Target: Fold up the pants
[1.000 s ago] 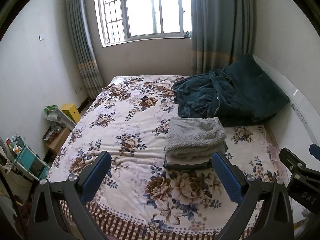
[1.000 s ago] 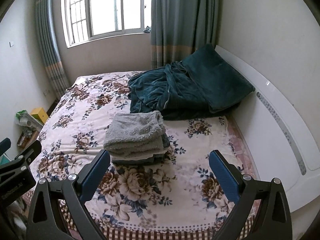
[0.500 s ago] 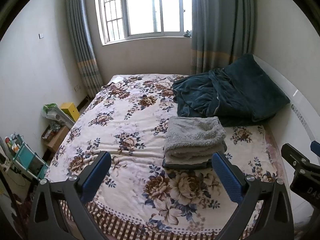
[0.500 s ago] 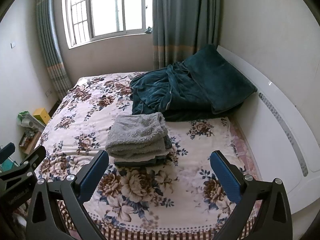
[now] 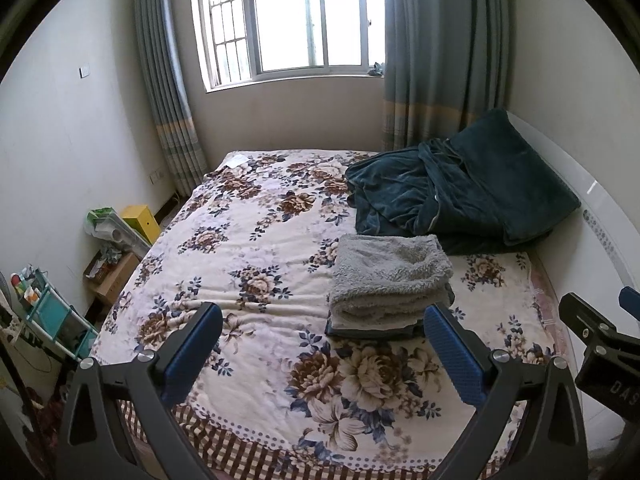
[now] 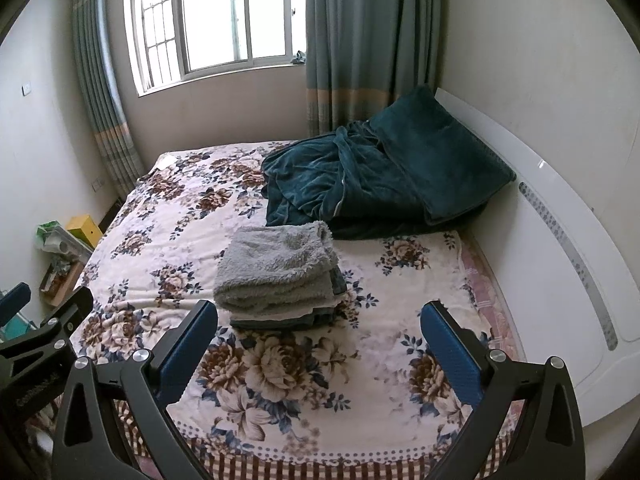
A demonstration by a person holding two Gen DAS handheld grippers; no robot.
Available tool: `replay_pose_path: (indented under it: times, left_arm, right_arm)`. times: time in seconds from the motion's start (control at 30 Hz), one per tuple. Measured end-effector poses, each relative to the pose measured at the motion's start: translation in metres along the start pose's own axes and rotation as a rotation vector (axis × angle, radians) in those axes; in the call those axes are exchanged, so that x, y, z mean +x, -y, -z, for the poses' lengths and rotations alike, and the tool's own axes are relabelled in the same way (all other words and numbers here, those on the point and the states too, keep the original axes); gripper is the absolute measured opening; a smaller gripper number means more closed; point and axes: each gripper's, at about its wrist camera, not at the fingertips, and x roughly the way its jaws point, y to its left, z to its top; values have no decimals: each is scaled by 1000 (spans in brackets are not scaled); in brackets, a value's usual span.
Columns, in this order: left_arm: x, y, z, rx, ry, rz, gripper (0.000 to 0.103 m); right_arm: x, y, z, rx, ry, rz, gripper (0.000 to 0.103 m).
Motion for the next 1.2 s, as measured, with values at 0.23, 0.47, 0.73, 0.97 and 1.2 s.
replay_pose_path:
  times: [0.23, 0.47, 0.73, 0.97, 1.2]
  left_arm:
    - [0, -1, -1, 2, -2, 4, 103]
    - [-1, -1, -4, 3, -1, -1, 103]
    - [-2, -1, -4, 3, 4, -4, 103]
    - [-7, -3, -4, -3, 8, -14, 103]
    - [-11, -4, -5, -4, 16, -17, 103]
  right_arm:
    - [-1, -2, 3, -7, -3, 8, 103]
    - [-3, -4, 7, -5, -6, 11, 103]
    - [-2, -3, 5, -20, -11, -9, 103]
    - [-2, -4, 3, -31, -2, -10, 103]
    - [-1, -5, 1, -34, -2, -13, 103]
